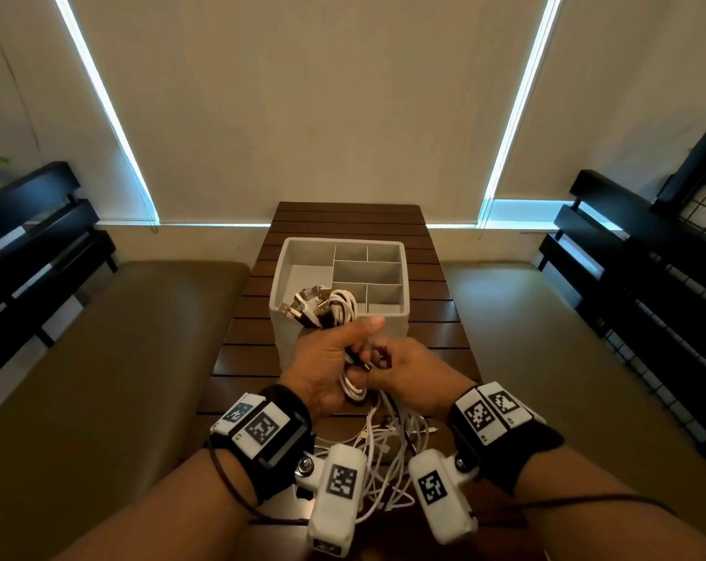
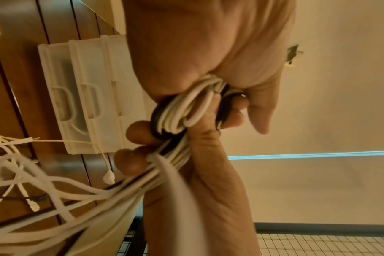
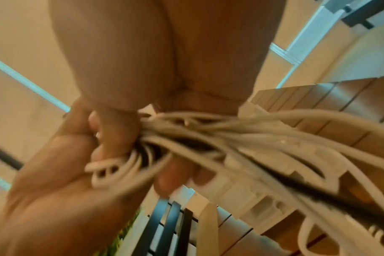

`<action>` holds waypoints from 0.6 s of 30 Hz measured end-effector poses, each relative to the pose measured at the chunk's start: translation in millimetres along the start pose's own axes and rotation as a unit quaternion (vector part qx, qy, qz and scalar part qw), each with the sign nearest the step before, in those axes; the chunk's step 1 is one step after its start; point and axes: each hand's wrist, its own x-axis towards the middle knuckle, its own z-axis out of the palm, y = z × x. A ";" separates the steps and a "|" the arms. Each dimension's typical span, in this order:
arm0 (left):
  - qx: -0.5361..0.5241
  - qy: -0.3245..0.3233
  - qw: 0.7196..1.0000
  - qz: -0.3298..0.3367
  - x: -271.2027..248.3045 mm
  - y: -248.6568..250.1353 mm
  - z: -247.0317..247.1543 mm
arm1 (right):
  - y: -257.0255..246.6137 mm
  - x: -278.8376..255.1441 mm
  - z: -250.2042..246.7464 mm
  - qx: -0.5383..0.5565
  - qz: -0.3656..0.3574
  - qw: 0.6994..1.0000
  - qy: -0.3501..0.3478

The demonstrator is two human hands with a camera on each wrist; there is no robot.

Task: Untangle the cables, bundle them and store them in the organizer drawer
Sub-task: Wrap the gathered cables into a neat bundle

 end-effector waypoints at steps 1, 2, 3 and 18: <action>0.011 0.006 1.000 -0.001 1.1 -1.9 0.0 | 0.8 -0.8 -2.3 0.023 0.011 0.999 -0.026; 0.018 0.013 1.000 -0.003 1.6 -2.6 0.5 | -0.1 -2.2 -4.0 0.049 0.016 0.998 -0.046; 0.023 0.024 0.999 -0.004 3.0 -3.2 0.2 | -1.6 -3.6 -4.7 0.078 0.021 0.995 -0.059; 0.081 0.020 0.996 0.021 -0.1 -2.3 -7.9 | -27.8 0.5 3.0 0.039 0.070 0.991 -0.104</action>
